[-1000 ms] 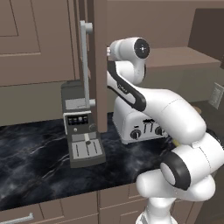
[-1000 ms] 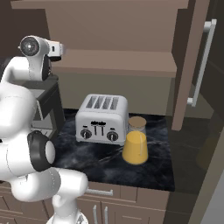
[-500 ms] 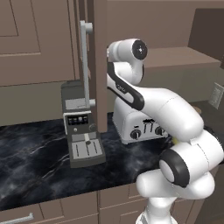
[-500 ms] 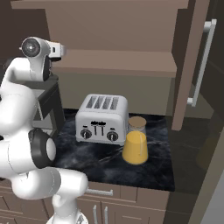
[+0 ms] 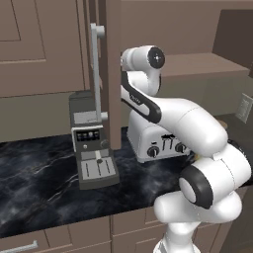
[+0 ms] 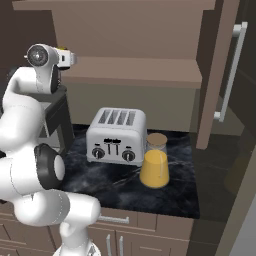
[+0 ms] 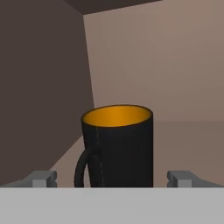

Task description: There is a tray on the dining counter. Grab the cup, mug, and pitcher and place them on the tray. The pitcher may be placed next to the tray if it cannot fit the tray.

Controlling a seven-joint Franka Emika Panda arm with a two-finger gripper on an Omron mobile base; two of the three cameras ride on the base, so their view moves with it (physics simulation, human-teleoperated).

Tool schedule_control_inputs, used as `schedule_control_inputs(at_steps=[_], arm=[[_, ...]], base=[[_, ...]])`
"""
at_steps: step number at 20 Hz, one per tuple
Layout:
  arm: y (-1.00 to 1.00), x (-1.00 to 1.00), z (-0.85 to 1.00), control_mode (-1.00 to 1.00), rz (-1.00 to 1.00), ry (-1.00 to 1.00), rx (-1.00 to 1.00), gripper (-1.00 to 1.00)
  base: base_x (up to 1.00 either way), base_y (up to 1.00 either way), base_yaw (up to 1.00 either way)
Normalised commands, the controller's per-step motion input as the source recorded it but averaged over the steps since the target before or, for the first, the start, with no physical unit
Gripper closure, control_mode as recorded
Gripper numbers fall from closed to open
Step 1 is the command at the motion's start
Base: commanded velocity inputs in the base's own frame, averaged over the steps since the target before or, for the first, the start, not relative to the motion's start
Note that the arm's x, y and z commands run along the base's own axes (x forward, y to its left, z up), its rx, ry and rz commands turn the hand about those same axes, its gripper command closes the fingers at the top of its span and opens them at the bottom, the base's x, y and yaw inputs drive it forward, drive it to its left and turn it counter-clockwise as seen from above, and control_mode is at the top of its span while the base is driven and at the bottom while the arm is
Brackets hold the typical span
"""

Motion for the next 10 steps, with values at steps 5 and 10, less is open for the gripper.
schedule_control_inputs(at_steps=[5,10], arm=[[0.00,0.07,-0.03,-1.00,0.00,0.00,0.00,-1.00],[0.00,0.06,-0.01,-1.00,0.00,0.00,0.00,-1.00]], base=[[0.00,0.00,0.00],[0.00,0.00,0.00]])
